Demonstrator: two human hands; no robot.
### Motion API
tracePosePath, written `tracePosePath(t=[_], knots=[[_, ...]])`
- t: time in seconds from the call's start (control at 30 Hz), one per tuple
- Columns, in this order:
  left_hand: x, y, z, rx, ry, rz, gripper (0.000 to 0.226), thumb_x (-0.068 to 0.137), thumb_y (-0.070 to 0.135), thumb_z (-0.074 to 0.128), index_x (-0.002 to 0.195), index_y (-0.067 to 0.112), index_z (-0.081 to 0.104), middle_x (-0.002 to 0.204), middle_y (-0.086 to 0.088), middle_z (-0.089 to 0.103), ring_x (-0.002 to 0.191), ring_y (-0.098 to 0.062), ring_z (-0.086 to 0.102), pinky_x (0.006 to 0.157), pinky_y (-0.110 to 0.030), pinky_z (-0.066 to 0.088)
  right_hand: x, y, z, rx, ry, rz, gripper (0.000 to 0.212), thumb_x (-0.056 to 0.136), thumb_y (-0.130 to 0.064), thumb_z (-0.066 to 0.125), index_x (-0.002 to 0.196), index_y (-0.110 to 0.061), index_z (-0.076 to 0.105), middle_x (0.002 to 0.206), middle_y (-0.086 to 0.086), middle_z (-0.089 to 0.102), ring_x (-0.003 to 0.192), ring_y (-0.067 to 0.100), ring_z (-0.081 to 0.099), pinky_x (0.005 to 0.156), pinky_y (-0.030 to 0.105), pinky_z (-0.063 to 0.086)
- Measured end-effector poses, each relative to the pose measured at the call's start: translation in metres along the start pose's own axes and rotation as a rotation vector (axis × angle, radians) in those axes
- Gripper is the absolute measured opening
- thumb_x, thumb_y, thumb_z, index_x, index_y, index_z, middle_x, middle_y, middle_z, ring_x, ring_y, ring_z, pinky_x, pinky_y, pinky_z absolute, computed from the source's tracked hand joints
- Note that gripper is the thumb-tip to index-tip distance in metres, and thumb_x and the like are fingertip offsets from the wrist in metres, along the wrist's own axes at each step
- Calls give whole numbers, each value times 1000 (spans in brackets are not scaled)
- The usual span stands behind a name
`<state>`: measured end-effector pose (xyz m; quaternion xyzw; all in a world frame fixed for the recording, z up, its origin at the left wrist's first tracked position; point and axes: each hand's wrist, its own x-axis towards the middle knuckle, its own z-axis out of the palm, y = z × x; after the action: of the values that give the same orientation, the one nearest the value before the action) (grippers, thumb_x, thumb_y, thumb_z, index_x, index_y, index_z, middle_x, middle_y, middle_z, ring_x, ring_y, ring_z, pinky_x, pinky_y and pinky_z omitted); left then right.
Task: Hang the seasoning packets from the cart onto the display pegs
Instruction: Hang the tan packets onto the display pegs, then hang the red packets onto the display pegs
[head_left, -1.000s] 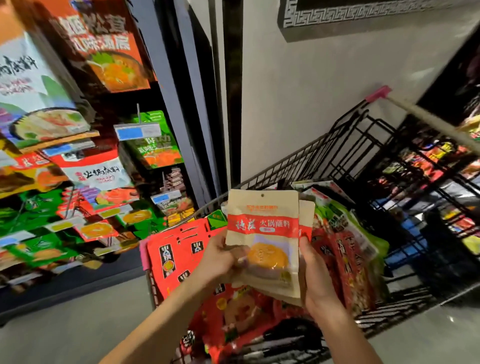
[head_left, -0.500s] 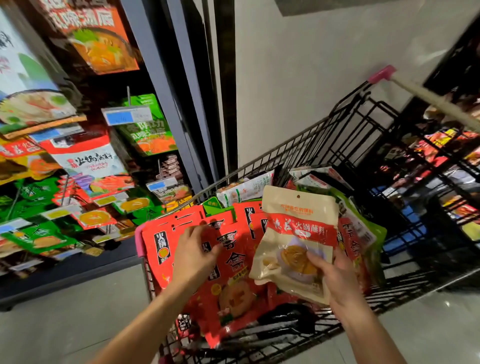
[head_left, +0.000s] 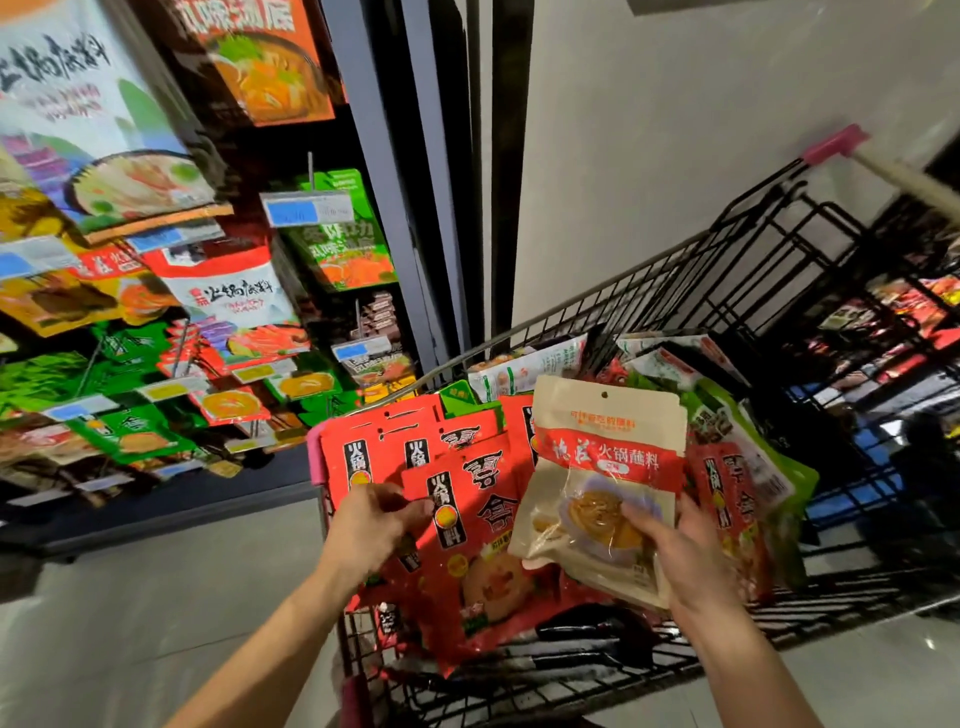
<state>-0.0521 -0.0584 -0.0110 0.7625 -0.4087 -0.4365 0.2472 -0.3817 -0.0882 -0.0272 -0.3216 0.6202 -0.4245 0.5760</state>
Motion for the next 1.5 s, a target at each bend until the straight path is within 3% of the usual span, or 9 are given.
tracePosePath(t=[0.23,0.33,0.43,0.87,0.97,1.07,1.2,1.37,1.5], knots=[[-5,-15,-10,321,465,244,18,88,34,77,99,23,67,96,10,67,90,-12,62,76,-31,51,6,-3,13,-33,-32,4,34,88,-11,78,120,-21,70,110,2,78,108,26,72,101,54,53],[-19,-18,-1,207,124,-19,26,89,46,75,84,21,70,74,7,72,65,-8,69,57,-22,50,7,-5,14,-32,-32,4,34,88,-9,77,119,-19,70,109,3,78,108,27,72,101,52,53],[-24,-18,26,-92,-156,-212,23,81,34,85,90,15,74,81,0,78,74,-13,74,70,-30,60,7,-4,15,-33,-29,4,35,87,-10,78,120,-20,69,110,2,78,109,26,72,96,46,54],[5,17,-30,-635,185,16,15,102,4,56,88,10,55,55,-7,52,41,-18,48,45,-24,37,3,-4,20,-40,-32,-34,34,87,-7,77,118,-21,69,108,2,77,102,20,73,86,37,55],[8,39,-50,-871,126,99,21,103,4,52,120,5,64,103,-11,77,90,-26,75,78,-37,61,1,-6,27,-41,-50,-64,35,89,-5,76,119,-19,67,106,-2,76,98,12,72,79,29,53],[3,56,-25,-790,-27,67,24,101,7,58,121,-4,64,111,-20,74,92,-32,74,78,-39,62,1,-5,35,-76,-88,-74,36,88,-7,77,121,-19,67,103,-6,78,98,10,73,85,30,53],[4,56,42,-561,-124,-25,20,99,6,60,81,14,60,56,2,53,43,-11,44,48,-23,39,0,-1,38,-106,-148,-44,35,93,-13,74,125,-25,67,117,-3,76,113,18,70,107,51,49],[15,53,86,-427,-98,-79,6,100,12,62,94,11,60,65,-4,58,47,-21,53,46,-29,46,2,3,34,52,-209,112,41,106,-48,48,138,-26,63,137,4,67,131,25,61,114,56,41],[10,63,107,-399,-31,-130,7,101,19,61,97,13,59,79,-7,70,57,-15,67,49,-31,54,0,0,39,-78,-251,50,60,83,-49,82,134,-24,62,127,2,73,119,22,69,102,49,54]])
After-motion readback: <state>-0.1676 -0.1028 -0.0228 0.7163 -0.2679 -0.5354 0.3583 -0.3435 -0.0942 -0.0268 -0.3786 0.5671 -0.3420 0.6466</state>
